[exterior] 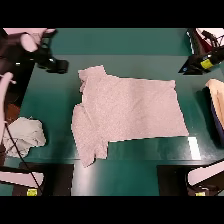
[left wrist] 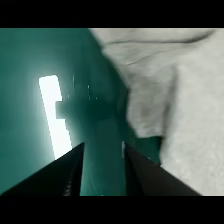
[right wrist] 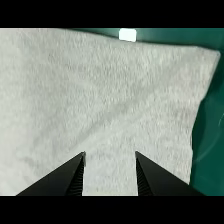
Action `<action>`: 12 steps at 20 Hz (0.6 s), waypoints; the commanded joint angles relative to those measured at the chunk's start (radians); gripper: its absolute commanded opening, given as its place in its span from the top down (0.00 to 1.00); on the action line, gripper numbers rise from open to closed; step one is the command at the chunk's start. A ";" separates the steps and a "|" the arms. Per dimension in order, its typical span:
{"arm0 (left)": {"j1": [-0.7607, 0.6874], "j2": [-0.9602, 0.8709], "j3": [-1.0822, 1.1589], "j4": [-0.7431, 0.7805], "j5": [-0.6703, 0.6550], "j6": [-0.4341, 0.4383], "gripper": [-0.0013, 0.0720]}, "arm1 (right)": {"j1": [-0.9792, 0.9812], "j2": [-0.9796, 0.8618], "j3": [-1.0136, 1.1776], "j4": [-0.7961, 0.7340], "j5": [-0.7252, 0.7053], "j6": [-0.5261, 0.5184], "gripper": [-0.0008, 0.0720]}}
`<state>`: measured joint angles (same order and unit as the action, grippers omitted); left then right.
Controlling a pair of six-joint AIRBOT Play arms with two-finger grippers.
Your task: Fold the shirts.
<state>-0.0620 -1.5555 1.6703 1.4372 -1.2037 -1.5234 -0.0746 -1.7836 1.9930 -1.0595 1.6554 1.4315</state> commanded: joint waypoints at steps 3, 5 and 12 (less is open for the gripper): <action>0.200 0.129 -0.149 -0.159 -0.111 0.007 0.58 | -0.106 0.121 -0.132 0.254 0.069 -0.060 0.49; 0.225 0.211 -0.315 -0.206 -0.072 0.039 0.58 | -0.115 0.200 -0.263 0.280 0.060 -0.083 0.49; 0.231 0.431 -0.918 -0.397 -0.008 0.181 0.42 | -0.115 0.471 -0.703 0.282 -0.060 -0.176 0.49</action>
<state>0.1616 -1.1873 0.9539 1.1610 -1.2240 -1.4273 -0.1871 -1.4101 1.4422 -0.7937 1.6547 1.2926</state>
